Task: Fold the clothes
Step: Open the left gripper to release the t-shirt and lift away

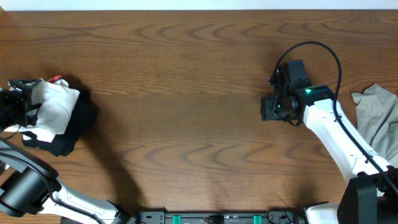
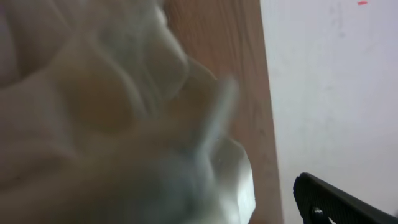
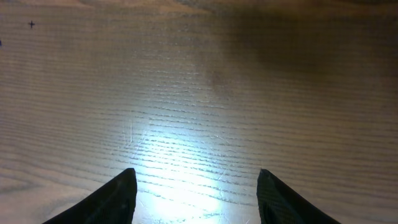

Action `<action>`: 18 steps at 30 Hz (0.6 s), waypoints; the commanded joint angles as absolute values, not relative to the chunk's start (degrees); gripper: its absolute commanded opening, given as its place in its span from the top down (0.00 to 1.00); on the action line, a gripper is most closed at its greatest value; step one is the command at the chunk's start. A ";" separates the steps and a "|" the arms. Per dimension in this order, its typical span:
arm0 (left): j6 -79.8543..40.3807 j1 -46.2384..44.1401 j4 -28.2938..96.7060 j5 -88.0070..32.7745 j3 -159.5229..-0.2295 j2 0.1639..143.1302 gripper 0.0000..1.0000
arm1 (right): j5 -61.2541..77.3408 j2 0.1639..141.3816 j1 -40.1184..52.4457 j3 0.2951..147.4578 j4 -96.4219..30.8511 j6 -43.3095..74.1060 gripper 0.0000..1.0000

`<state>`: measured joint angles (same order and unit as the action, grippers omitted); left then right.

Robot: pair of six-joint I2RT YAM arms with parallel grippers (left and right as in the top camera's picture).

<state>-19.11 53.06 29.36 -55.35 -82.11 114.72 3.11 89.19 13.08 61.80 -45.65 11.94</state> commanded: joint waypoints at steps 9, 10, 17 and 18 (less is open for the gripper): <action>-15.86 55.00 29.26 -57.30 -79.24 115.52 0.02 | 2.81 89.19 12.71 62.06 -45.23 11.53 0.37; -15.97 54.87 29.30 -58.00 -79.46 114.04 0.02 | 2.81 89.19 12.71 62.08 -45.01 11.53 0.36; -14.00 47.83 29.54 -55.90 -79.53 96.79 0.02 | 3.38 89.19 12.71 62.08 -43.38 11.51 0.10; -12.53 45.71 29.85 -55.24 -79.53 94.24 0.02 | 3.18 89.19 12.71 62.08 -42.83 11.51 0.07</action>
